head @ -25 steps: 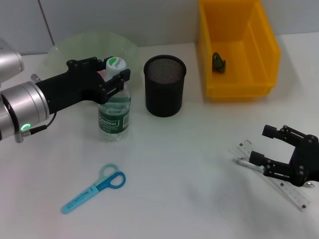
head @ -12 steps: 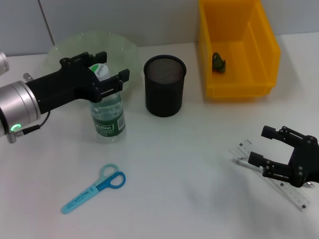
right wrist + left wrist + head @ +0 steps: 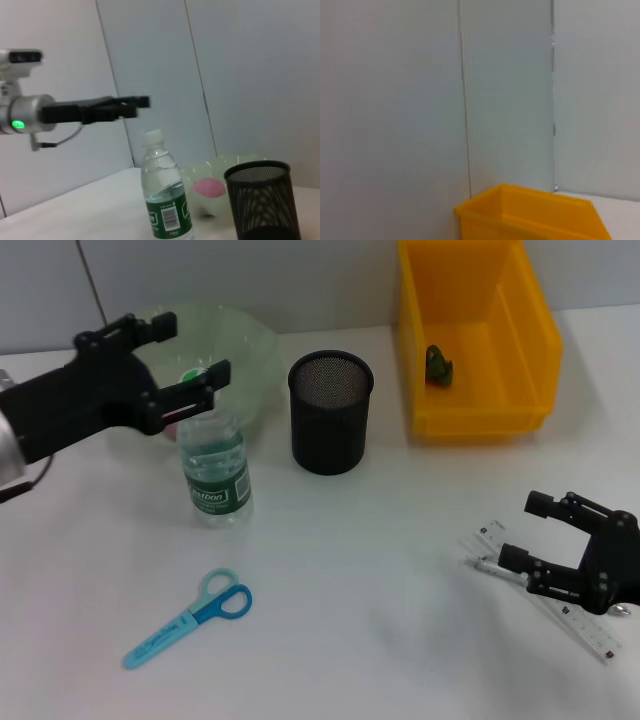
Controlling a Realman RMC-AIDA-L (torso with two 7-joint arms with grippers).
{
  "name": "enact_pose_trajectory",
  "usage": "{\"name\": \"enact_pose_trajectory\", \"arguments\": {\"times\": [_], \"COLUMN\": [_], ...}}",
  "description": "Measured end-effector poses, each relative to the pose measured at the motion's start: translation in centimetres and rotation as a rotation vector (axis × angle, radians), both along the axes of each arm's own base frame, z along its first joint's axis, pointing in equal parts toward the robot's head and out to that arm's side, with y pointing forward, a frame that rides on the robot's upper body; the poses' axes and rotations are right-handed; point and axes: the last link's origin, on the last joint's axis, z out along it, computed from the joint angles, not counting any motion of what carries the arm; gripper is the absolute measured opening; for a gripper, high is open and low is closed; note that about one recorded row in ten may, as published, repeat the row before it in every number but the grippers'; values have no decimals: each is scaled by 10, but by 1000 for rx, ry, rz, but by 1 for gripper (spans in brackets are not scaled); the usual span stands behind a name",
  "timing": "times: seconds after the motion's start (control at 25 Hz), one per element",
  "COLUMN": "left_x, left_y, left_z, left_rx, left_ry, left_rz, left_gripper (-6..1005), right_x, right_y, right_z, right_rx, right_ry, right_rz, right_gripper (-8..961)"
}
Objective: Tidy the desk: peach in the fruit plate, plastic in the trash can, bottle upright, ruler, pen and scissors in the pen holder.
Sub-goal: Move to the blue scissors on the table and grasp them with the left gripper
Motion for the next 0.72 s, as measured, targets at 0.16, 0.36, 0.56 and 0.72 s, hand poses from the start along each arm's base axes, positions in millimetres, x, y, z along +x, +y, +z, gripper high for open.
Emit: {"name": "enact_pose_trajectory", "arguments": {"times": [0.16, 0.36, 0.56, 0.72], "left_x": [-1, -7, -14, -19], "left_y": [-28, -58, -65, -67], "left_z": [14, 21, 15, 2], "left_rx": [6, -29, -89, -155], "left_ry": [18, 42, 94, 154], "left_rz": [-74, -101, -75, -44], "left_gripper": [815, 815, 815, 814], "right_x": [0, 0, -1, -2], "right_y": [1, 1, 2, 5], "right_z": [2, 2, 2, 2], "right_rx": [10, 18, 22, 24], "right_ry": [4, -3, -7, -7], "right_rz": [2, 4, 10, 17], "right_gripper": [834, 834, 834, 834]}}
